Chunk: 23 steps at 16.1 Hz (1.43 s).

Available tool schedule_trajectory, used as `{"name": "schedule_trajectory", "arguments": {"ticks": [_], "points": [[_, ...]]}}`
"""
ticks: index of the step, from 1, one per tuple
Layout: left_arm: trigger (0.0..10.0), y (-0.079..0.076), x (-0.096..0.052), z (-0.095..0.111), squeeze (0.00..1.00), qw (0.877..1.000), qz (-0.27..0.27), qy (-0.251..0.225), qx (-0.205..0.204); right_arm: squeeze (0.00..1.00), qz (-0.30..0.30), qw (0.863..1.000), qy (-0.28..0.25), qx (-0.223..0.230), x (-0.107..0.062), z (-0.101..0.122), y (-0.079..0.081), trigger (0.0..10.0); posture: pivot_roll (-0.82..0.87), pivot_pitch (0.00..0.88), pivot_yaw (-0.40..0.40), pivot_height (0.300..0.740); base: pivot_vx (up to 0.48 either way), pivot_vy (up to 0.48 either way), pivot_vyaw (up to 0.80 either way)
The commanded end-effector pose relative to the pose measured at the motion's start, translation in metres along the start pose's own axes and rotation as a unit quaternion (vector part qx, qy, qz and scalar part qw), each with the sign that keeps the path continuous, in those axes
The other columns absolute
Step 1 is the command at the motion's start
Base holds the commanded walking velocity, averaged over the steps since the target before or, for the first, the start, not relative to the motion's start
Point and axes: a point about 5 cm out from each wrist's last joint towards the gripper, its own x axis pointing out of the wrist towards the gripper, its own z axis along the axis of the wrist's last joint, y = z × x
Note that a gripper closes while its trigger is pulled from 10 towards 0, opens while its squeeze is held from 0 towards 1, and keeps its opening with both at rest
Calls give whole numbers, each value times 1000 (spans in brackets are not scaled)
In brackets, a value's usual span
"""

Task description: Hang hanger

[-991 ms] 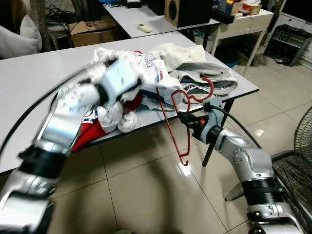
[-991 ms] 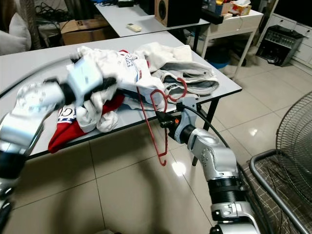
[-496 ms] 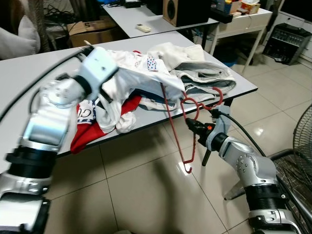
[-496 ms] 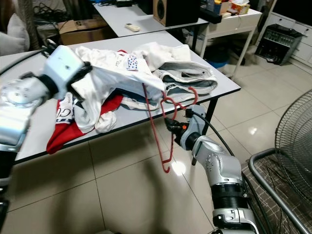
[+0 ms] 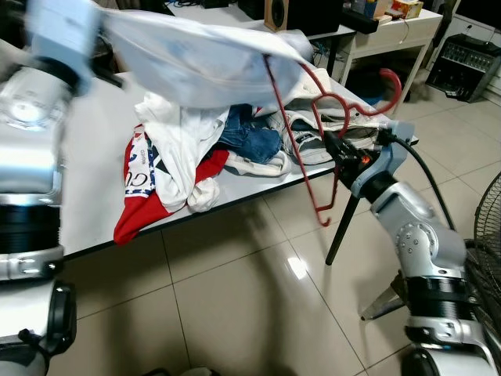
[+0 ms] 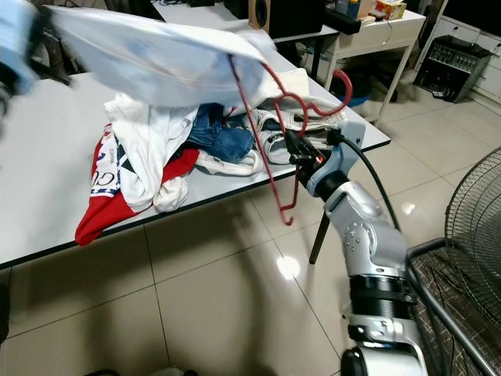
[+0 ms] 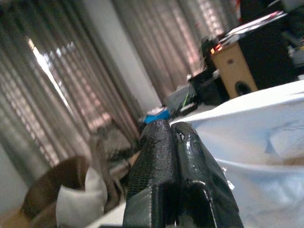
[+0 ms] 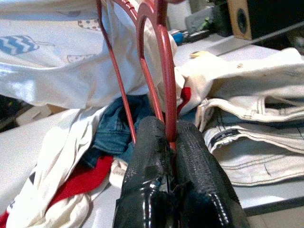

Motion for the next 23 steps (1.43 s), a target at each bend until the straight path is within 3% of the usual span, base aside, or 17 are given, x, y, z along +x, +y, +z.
{"name": "schedule_trajectory", "arguments": {"ticks": [1,2,3,7,9,12,14,17,20,21,22,23], "points": [[0,3,-3,-8,0,1000,0,18,-5,0,1,999,-29,17,-3,8,0,10000,-98,0,53,740,0,0,0],[0,-15,-6,-12,0,999,-49,19,-14,0,2,999,35,-3,-5,-9,-1,10000,-101,0,53,740,0,0,0],[0,-19,-6,-12,0,998,-60,16,-17,0,-2,998,58,-15,-7,-16,-2,10000,-101,0,53,740,0,0,0],[0,-57,-10,-2,0,988,-150,-26,-21,0,-17,988,156,10,-19,-48,-7,10000,-109,0,58,740,0,0,0],[0,-62,-11,0,0,983,-176,-38,-24,0,-8,986,166,7,-22,-53,-5,10000,-110,0,60,740,0,0,0],[0,-69,-15,-4,0,979,-203,-29,-13,0,32,993,104,47,-18,-38,7,10000,-110,0,61,740,0,0,0],[0,-75,-17,-11,0,973,-230,-13,-3,0,49,988,53,137,-7,-27,17,10000,-106,0,63,740,0,0,0],[314,-87,-20,-17,0,960,-278,0,10,0,39,969,42,242,14,-37,26,10000,-86,0,65,740,0,0,0],[1725,-115,-36,-18,0,933,-360,19,16,0,29,924,15,381,42,-40,42,10000,-35,18,59,740,0,0,0],[1333,-124,-44,-16,0,923,-385,23,2,0,25,912,7,409,51,-38,46,10000,-28,21,57,740,0,0,0],[0,-134,-53,-16,0,908,-418,30,-11,0,23,900,-2,435,58,-36,50,10000,-10,27,56,740,0,0,0],[0,-142,-64,-19,0,890,-453,45,-28,0,20,893,-11,450,64,-35,53,10000,0,31,57,740,0,0,0]]}}
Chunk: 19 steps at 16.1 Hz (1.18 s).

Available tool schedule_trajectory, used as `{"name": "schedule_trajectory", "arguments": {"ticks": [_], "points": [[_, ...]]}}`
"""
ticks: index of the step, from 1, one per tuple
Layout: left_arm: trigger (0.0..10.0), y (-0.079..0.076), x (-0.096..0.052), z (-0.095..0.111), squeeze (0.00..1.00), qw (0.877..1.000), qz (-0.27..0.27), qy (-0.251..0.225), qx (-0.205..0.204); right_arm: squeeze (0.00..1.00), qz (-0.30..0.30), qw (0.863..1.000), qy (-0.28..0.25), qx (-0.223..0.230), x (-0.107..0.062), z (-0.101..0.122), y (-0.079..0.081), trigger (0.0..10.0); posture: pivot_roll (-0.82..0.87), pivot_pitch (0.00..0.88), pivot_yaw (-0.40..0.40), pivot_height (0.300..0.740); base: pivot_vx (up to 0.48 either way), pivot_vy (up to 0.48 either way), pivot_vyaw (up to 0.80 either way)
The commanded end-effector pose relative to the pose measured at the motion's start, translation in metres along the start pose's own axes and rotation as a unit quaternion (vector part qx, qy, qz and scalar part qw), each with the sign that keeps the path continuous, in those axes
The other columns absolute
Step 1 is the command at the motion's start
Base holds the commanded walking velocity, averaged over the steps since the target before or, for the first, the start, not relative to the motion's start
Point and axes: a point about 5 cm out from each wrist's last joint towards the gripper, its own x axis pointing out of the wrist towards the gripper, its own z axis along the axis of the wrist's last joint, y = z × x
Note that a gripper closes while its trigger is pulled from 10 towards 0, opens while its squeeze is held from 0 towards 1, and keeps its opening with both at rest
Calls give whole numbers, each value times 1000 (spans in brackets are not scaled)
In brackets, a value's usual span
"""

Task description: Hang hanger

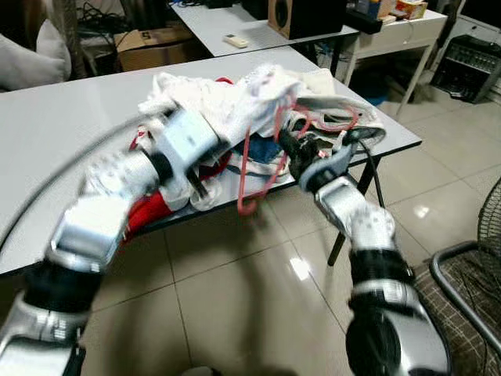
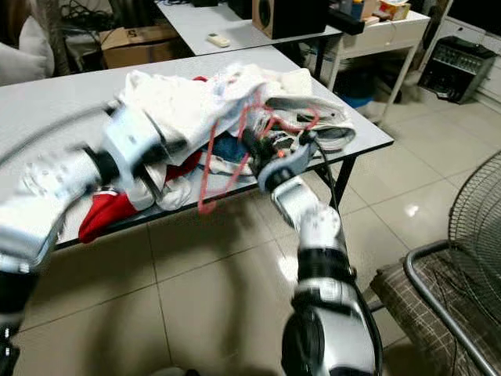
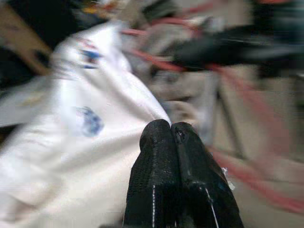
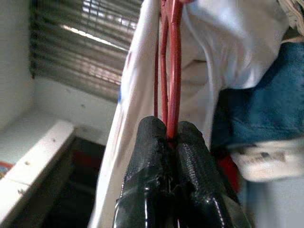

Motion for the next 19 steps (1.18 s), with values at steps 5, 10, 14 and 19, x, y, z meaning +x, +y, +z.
{"name": "schedule_trajectory", "arguments": {"ticks": [5,10,14,19], "points": [[0,-24,-6,-1,0,991,-87,11,-98,0,8,998,-31,62,24,-10,16,10000,26,45,57,740,0,0,0],[0,-27,-7,-8,0,991,-78,39,-105,0,20,997,-31,63,31,-12,23,10000,24,49,57,740,0,0,0],[10000,27,-5,-6,0,986,132,23,-97,0,21,998,19,-47,16,-15,7,10000,21,50,58,740,0,0,0],[10000,9,21,-26,1000,996,84,26,-30,0,11,992,38,-120,-9,9,-12,10000,-29,54,60,740,0,0,0]]}}
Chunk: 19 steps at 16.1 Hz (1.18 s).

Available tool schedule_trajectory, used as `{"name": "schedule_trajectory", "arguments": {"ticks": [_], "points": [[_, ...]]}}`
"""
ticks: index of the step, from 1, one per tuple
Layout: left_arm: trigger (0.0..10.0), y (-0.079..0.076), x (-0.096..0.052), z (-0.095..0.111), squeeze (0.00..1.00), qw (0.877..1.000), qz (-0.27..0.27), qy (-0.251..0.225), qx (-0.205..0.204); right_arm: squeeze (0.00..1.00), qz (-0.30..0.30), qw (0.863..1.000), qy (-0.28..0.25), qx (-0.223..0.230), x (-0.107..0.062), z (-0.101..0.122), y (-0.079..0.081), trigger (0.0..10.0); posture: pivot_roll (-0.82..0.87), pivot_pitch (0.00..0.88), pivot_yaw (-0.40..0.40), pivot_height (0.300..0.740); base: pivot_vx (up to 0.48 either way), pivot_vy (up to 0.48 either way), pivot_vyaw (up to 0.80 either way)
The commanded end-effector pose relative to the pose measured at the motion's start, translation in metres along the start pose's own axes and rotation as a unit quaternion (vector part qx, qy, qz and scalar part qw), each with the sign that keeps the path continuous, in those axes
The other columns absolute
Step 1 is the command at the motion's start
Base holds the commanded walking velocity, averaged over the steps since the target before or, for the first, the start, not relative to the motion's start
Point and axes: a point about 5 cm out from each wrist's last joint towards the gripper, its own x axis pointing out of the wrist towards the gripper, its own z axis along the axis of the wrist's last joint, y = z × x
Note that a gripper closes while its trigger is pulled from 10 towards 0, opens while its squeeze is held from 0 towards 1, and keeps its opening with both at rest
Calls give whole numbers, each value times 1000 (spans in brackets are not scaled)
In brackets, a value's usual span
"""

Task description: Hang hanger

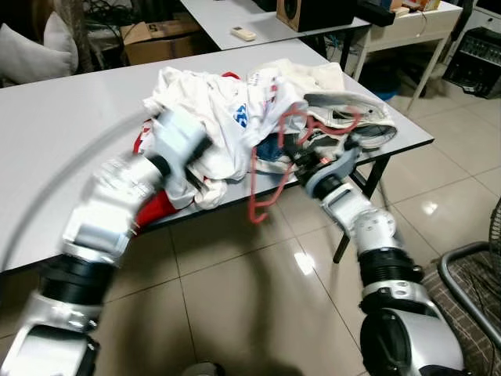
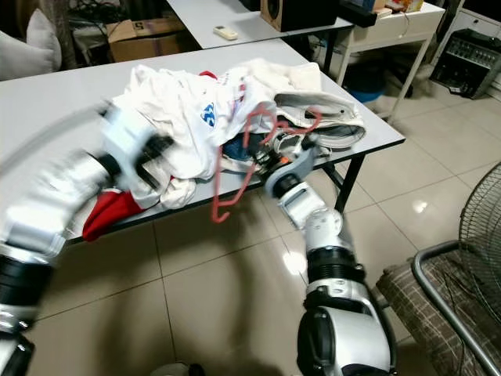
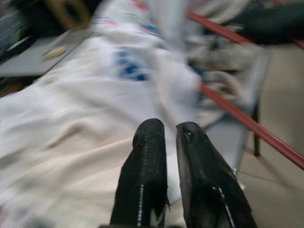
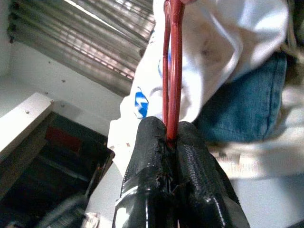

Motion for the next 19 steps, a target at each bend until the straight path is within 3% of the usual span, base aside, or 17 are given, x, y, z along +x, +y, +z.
{"name": "schedule_trajectory", "arguments": {"ticks": [1,2,6,7,8,12,14,16,18,19], "points": [[10000,-16,7,-7,1000,999,-40,0,31,0,19,1000,14,-20,1,-1,7,10000,-42,57,60,740,0,0,0],[10000,-29,13,-15,1000,998,-64,-3,27,0,30,999,22,-26,-2,0,9,10000,-50,59,59,740,0,0,0],[10000,-31,28,-31,1000,996,-3,14,91,0,43,998,31,-35,-7,2,11,10000,-70,59,49,740,0,0,0],[10000,-30,31,-35,604,991,14,16,130,0,45,998,32,-36,-8,3,12,10000,-73,59,48,740,0,0,0],[10000,-29,35,-38,0,991,26,13,130,0,46,998,34,-37,-9,3,12,10000,-76,59,46,740,0,0,0],[10000,-41,49,-50,0,991,17,24,134,0,52,997,35,-36,-10,3,15,10000,-82,61,47,740,0,0,0],[10000,-38,54,-57,0,986,46,41,154,0,55,997,34,-35,-10,2,17,10000,-90,58,52,740,0,0,0],[10000,-36,57,-60,0,986,65,48,146,0,57,997,34,-34,-10,2,19,10000,-92,57,53,740,0,0,0],[4078,-35,58,-64,0,986,82,59,132,0,59,997,33,-32,-11,1,19,10000,-96,54,55,740,0,0,0],[0,-35,61,-64,0,987,91,58,122,0,59,997,33,-32,-12,1,19,10000,-100,53,59,740,0,0,0]]}}
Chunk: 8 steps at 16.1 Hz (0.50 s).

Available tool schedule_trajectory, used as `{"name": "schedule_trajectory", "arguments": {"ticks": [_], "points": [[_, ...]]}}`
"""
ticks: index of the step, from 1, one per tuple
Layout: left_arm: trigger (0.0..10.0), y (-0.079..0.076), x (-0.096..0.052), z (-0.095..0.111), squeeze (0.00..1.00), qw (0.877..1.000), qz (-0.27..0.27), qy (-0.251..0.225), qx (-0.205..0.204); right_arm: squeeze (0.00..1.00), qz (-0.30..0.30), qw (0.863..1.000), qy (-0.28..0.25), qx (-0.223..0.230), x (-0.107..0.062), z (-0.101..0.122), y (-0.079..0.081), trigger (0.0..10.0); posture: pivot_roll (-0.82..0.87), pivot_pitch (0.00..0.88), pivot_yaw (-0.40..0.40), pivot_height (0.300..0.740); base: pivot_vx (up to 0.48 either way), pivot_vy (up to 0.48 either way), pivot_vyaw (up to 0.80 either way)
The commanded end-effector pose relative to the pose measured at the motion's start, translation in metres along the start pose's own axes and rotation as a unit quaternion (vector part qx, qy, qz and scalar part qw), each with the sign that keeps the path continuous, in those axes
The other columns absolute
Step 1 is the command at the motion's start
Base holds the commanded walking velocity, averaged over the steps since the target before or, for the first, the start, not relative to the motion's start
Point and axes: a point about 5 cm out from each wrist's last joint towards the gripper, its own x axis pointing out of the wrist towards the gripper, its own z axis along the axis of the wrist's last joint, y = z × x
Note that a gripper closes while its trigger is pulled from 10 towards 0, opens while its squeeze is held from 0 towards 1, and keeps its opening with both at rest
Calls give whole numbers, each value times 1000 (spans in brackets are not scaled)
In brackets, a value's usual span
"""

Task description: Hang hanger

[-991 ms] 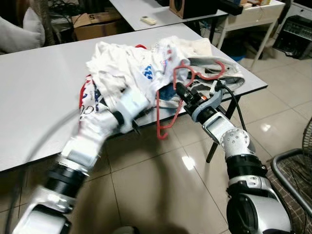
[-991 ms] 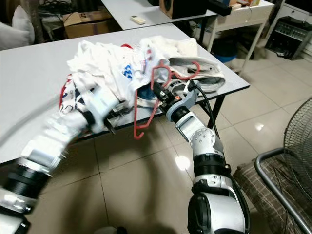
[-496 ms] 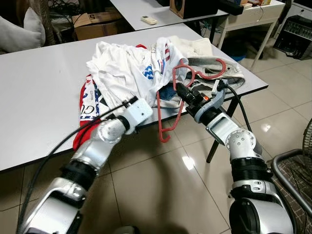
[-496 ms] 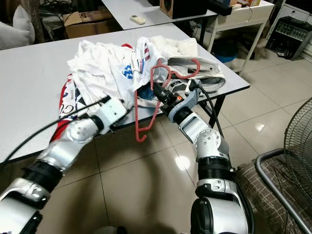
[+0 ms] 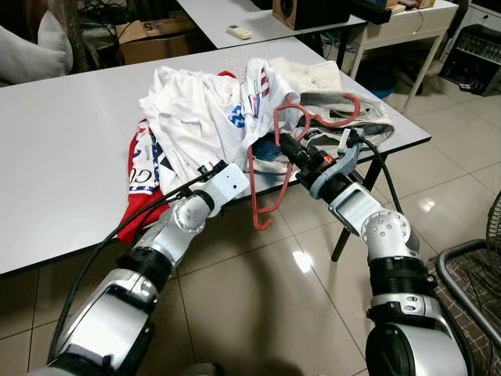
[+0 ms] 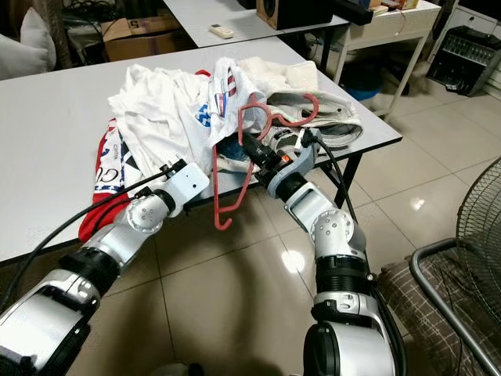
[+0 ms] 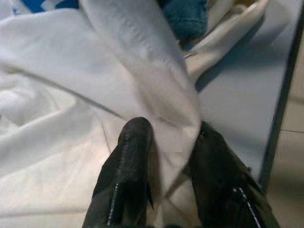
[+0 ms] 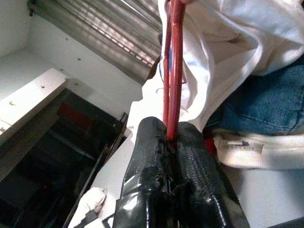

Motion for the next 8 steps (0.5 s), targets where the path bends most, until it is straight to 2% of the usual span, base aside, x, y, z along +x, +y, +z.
{"name": "schedule_trajectory", "arguments": {"ticks": [1,8], "points": [[0,4,1,2,0,1000,14,-6,-7,0,11,1000,-4,-3,0,2,5,10000,-100,53,59,740,0,0,0],[0,8,2,2,0,999,20,-19,-16,0,8,1000,-5,0,-1,1,5,10000,-94,57,61,740,0,0,0]]}}
